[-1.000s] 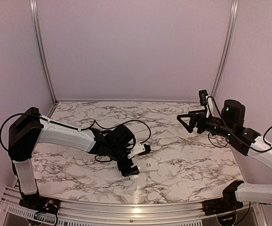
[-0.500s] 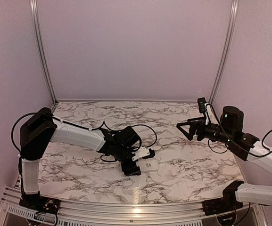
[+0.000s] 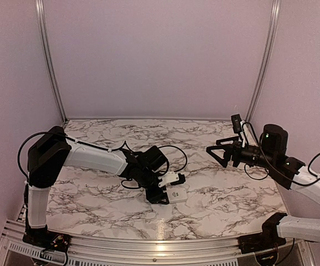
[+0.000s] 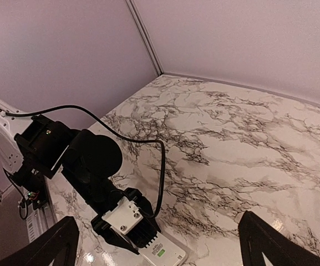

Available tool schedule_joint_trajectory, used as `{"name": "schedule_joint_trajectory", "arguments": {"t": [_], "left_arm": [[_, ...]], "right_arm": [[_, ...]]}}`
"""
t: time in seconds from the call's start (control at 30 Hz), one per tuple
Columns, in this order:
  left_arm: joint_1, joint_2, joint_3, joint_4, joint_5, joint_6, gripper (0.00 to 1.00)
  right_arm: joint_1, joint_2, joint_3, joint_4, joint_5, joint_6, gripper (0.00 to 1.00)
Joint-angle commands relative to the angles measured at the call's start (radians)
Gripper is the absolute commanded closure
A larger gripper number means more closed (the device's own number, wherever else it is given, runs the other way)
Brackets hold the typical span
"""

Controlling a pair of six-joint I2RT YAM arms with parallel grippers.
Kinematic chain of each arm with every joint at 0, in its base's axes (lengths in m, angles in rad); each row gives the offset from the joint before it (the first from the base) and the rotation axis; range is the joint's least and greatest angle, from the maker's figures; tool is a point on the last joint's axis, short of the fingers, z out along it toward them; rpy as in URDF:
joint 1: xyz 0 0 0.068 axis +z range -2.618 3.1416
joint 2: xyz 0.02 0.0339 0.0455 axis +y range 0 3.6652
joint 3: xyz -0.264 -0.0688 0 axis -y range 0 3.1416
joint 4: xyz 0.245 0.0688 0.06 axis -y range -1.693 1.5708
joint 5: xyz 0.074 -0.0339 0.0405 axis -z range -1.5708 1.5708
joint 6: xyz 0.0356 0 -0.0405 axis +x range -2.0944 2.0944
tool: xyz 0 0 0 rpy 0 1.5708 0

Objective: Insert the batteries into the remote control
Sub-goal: Pick up the remote control from the center of the board, then pass from the left arm to the right

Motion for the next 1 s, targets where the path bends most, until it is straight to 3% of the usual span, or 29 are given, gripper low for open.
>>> {"name": "schedule_joint_trajectory", "arguments": {"t": [0.0,0.3,0.53,0.7,0.97], "left_arm": [[0.018,-0.075,-0.023,0.065,0.083,-0.033,0.69],[0.068,-0.328,-0.117,0.232,0.251,-0.112,0.71],[0.08,-0.51,-0.206,0.461,0.412,-0.222,0.7],[0.08,-0.583,-0.278,0.674,0.495,-0.332,0.7],[0.08,-0.628,-0.354,0.927,0.509,-0.46,0.71]], "right_arm": [[-0.006,-0.005,-0.019,0.076,-0.072,0.015,0.01],[-0.006,-0.005,0.018,0.162,-0.184,0.0,0.01],[0.02,0.018,0.052,0.296,-0.313,0.018,0.01],[0.086,0.054,0.092,0.377,-0.374,0.007,0.01],[0.217,0.158,0.185,0.394,-0.337,-0.029,0.01]]}}
